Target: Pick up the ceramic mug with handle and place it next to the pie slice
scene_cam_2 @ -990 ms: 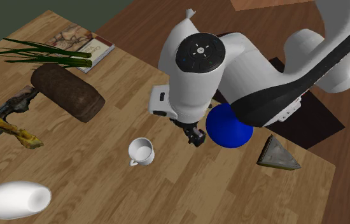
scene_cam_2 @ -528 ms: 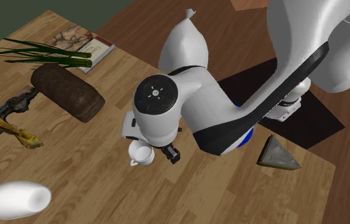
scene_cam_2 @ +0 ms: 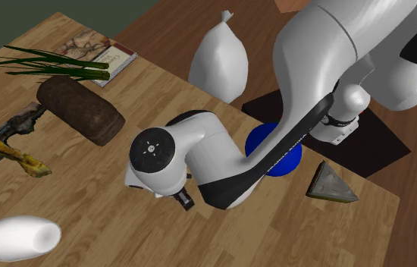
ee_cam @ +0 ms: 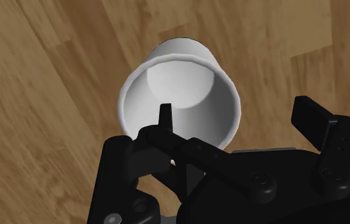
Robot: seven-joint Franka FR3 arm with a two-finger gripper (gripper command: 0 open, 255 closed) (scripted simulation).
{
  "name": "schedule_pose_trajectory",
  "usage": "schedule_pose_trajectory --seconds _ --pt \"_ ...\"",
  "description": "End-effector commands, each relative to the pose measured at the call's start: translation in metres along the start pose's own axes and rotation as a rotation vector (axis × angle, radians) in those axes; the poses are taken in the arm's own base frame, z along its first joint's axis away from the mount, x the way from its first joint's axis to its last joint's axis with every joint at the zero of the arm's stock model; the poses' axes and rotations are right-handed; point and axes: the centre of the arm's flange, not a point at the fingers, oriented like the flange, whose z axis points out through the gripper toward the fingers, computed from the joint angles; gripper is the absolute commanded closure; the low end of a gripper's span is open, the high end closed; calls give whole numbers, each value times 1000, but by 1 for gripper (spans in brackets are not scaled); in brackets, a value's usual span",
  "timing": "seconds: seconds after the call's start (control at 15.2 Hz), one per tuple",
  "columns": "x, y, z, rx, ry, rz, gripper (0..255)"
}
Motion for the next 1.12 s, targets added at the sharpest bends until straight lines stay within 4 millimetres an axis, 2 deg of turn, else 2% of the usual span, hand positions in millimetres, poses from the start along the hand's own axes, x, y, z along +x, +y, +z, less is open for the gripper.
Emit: schedule_pose_trajectory --seconds 0.0,0.2,0.73,0.79,1.06 --pt "2 -1 10 0 0 0 0" --pt "2 -1 29 0 0 0 0" --pt "2 -1 29 0 0 0 0" --pt "2 -1 29 0 0 0 255" --pt "2 -1 29 0 0 0 255"
